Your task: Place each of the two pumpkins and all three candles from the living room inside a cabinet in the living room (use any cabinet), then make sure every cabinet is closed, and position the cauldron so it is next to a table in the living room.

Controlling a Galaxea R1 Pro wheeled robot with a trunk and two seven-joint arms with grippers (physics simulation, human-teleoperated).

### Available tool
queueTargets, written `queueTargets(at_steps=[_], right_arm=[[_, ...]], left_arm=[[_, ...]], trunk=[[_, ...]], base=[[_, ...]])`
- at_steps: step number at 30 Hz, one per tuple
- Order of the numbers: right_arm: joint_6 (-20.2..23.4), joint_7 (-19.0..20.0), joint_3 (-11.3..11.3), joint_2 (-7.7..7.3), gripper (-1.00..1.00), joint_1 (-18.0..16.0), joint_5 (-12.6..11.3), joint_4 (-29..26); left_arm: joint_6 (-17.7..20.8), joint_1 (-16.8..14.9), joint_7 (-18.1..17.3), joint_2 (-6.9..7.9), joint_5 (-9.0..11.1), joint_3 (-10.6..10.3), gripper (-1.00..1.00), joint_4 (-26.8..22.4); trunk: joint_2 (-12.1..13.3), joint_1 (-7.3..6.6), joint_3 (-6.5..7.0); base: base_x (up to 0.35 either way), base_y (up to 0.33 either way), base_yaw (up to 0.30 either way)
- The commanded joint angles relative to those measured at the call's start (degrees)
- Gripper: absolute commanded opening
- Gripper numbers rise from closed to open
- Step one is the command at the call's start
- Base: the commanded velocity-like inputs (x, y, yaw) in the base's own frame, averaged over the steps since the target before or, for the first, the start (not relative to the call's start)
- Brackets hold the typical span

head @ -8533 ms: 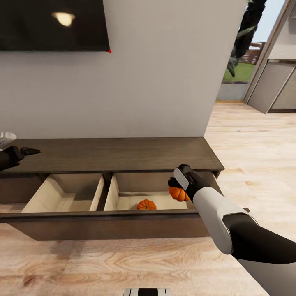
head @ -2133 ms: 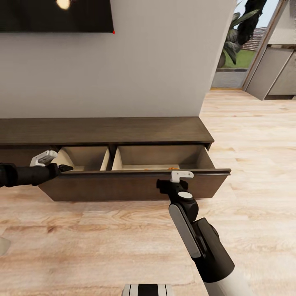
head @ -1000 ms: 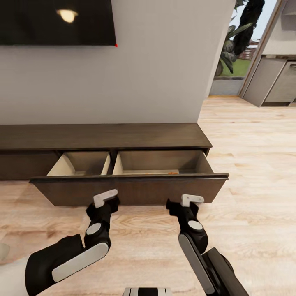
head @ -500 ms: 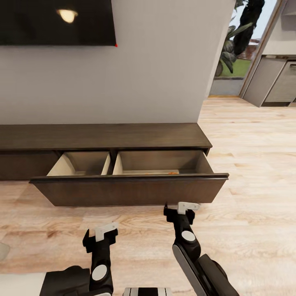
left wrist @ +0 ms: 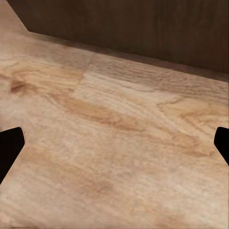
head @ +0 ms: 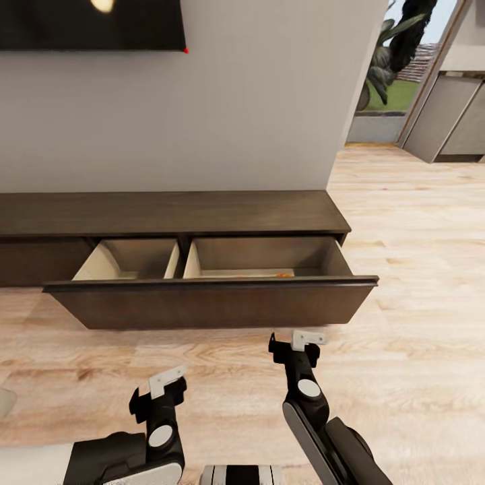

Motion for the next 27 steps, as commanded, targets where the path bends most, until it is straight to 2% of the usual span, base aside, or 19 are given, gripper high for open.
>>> queueTargets(at_steps=[1, 8, 10, 12, 13, 14, 15, 16, 17, 19, 20, 24, 25, 27], right_arm=[[0.2, -0.4, 0.1, -0.02, 1.00, 0.0, -0.3, -0.1], [-2.1, -0.5, 0.2, -0.15, 1.00, 0.2, 1.8, -0.1], [-3.2, -0.5, 0.2, -0.17, 1.00, 0.5, 2.3, 0.0], [-3.9, -0.5, 0.2, -0.21, 1.00, 0.8, 2.7, 0.0], [-4.2, -0.4, 0.2, -0.32, 1.00, 0.9, 2.8, 0.0], [-4.3, -0.4, 0.2, -0.41, 1.00, 0.9, 2.9, 0.1], [-4.4, -0.3, 0.2, -0.62, 1.00, 1.0, 2.9, 0.1], [-4.5, -0.3, 0.2, -0.75, 1.00, 1.0, 3.0, 0.1], [-4.5, -0.2, 0.2, -0.98, 1.00, 1.1, 3.0, 0.1], [-4.6, -0.2, 0.2, -1.20, 1.00, 1.1, 3.0, 0.1], [-4.6, -0.1, 0.2, -1.37, 1.00, 1.1, 3.0, 0.1], [-4.8, 0.0, 0.2, -1.59, 1.00, 1.2, 3.4, 0.6], [-4.8, 0.0, 0.3, -1.59, 1.00, 1.2, 3.6, 0.8], [-5.0, 0.1, 0.3, -1.55, 1.00, 1.2, 4.3, 2.9]], left_arm=[[-0.3, -0.1, 0.1, 0.03, 0.3, 0.0, 1.00, -0.1], [-0.3, -0.1, -1.4, 0.10, 0.9, 1.0, 1.00, 0.9], [-0.3, -0.1, -3.2, 0.41, 2.2, 1.9, 1.00, 1.2], [-0.3, -0.1, -6.0, 1.04, 4.6, 3.0, 1.00, 1.9], [-0.3, -0.1, -8.7, 1.63, 6.7, 3.9, 1.00, 2.7], [-0.3, -0.1, -10.3, 1.95, 7.7, 4.4, 1.00, 3.1], [-0.2, -0.1, -14.0, 2.63, 9.9, 5.3, 1.00, 4.0], [-0.1, -0.1, -16.0, 2.98, 10.9, 5.7, 1.00, 4.4], [-0.1, -0.1, -20.0, 3.68, 12.9, 6.5, 1.00, 5.4], [0.0, -0.1, -23.9, 4.31, 14.4, 7.0, 1.00, 6.6], [0.1, -0.1, -27.4, 4.74, 15.6, 7.5, 1.00, 7.9], [0.2, -0.1, -34.4, 5.27, 17.2, 8.8, 1.00, 12.6], [0.2, -0.1, -35.2, 5.30, 17.3, 9.2, 1.00, 13.4], [0.3, -0.1, -38.5, 5.37, 17.6, 10.7, 1.00, 16.3]], trunk=[[0.0, 0.01, -0.19], [-0.1, 0.19, -1.12], [-0.2, 0.25, -1.41], [-0.2, 0.30, -1.77], [-0.2, 0.32, -1.97], [-0.2, 0.35, -2.17], [-0.2, 0.37, -2.38], [-0.2, 0.40, -2.59], [-0.3, 0.43, -2.81], [-0.3, 0.48, -3.24], [-0.3, 0.50, -3.46], [-0.3, 0.61, -4.34], [-0.4, 0.63, -4.56], [-0.4, 0.68, -5.00]], base=[[0.000, 0.000, 0.000], [0.000, 0.000, 0.000], [0.000, 0.000, 0.000], [0.000, 0.000, 0.000], [0.000, 0.000, 0.000], [0.000, 0.000, 0.000], [0.000, 0.000, 0.000], [0.000, 0.000, 0.000], [0.000, 0.000, 0.000], [0.000, 0.000, 0.000], [0.000, 0.000, 0.000], [0.000, 0.000, 0.000], [0.000, 0.000, 0.000], [0.000, 0.000, 0.000]])
